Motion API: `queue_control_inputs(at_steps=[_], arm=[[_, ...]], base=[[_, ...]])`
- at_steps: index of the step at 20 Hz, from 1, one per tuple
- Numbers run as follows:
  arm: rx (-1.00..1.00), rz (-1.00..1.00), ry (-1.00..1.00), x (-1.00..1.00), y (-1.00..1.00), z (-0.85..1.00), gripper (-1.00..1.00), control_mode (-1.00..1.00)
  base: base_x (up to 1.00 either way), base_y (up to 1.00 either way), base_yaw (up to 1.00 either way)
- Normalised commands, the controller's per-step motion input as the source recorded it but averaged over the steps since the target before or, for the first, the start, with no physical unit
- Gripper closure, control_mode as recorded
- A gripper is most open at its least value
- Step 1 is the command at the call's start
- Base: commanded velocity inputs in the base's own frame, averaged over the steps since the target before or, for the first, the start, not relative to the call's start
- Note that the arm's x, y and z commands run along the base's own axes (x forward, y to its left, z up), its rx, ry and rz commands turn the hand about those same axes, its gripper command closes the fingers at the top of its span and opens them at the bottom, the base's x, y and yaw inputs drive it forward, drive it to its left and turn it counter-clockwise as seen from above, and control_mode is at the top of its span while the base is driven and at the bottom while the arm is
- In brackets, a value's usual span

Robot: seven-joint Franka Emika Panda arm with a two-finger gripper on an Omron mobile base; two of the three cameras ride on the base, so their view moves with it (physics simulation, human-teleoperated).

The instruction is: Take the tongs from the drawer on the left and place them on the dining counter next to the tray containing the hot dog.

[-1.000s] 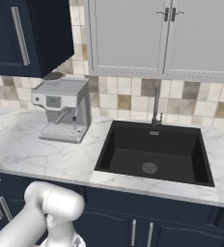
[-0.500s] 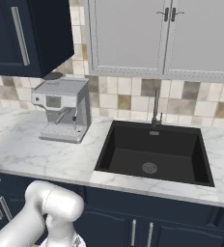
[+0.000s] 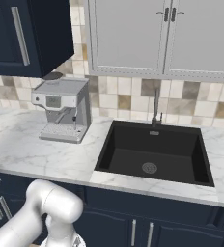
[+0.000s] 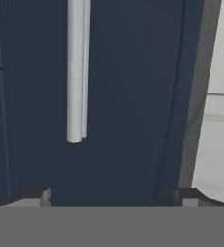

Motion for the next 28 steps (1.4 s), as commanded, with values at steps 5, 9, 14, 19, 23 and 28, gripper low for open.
queue_control_inputs(at_steps=[5, 9, 14, 19, 23, 28], arm=[[0.0, 0.0, -0.01, 0.22, 0.08, -0.27, -1.0, -1.0], [0.0, 0.0, -0.02, 0.17, 0.09, -0.31, -1.0, -1.0], [0.0, 0.0, -0.02, 0.18, 0.11, -0.3, -1.0, -1.0], [0.0, 0.0, -0.02, 0.18, 0.14, -0.25, -1.0, -1.0], [0.0, 0.0, -0.03, 0.16, 0.16, -0.24, -1.0, -1.0], [0.0, 0.0, -0.02, 0.14, 0.15, -0.17, -1.0, -1.0]], base=[[0.0, 0.0, 0.0], [0.0, 0.0, 0.0], [0.0, 0.0, 0.0], [0.0, 0.0, 0.0], [0.0, 0.0, 0.0], [0.0, 0.0, 0.0]])
